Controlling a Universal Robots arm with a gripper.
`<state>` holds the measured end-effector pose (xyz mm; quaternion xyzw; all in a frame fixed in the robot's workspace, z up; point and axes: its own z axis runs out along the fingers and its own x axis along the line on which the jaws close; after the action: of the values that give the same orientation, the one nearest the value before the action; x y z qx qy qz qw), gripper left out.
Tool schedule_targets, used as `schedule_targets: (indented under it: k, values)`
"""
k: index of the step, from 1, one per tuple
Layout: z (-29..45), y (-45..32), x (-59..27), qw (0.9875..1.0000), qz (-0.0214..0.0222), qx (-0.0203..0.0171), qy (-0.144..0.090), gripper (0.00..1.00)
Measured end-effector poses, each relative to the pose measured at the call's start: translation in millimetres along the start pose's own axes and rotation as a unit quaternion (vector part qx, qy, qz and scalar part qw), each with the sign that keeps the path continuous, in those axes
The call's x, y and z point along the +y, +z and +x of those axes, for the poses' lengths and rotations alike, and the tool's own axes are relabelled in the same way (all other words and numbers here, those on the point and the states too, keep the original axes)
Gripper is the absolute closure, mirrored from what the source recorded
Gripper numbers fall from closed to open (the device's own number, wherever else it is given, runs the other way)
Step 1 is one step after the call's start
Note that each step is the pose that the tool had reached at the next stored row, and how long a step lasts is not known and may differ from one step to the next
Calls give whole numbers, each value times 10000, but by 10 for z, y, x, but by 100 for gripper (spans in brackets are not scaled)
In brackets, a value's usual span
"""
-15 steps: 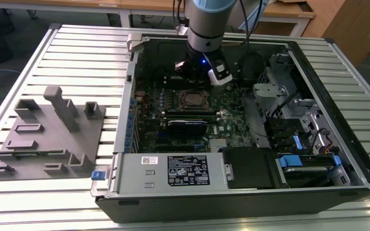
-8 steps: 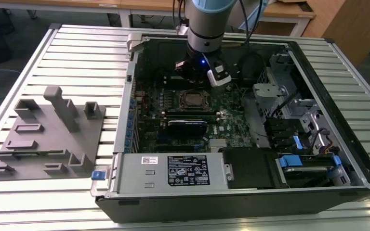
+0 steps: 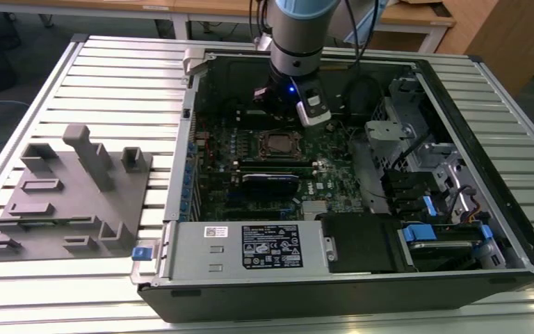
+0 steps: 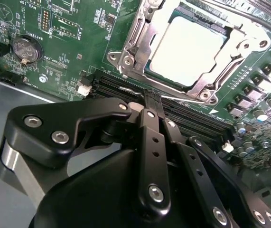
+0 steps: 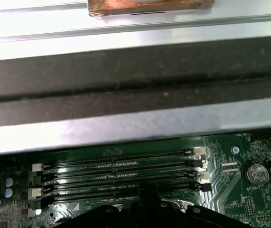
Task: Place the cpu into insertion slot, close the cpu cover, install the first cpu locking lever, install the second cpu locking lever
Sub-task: 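Install the first cpu locking lever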
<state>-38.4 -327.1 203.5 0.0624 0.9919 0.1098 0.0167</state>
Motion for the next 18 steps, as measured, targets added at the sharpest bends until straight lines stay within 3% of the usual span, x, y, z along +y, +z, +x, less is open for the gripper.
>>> schedule_targets:
  k: [9, 18]
  values:
    - [10, 8, 14, 9999, 3, -34, 149, 89]
    - [25, 20, 13, 9986, 10, -117, 516, 89]
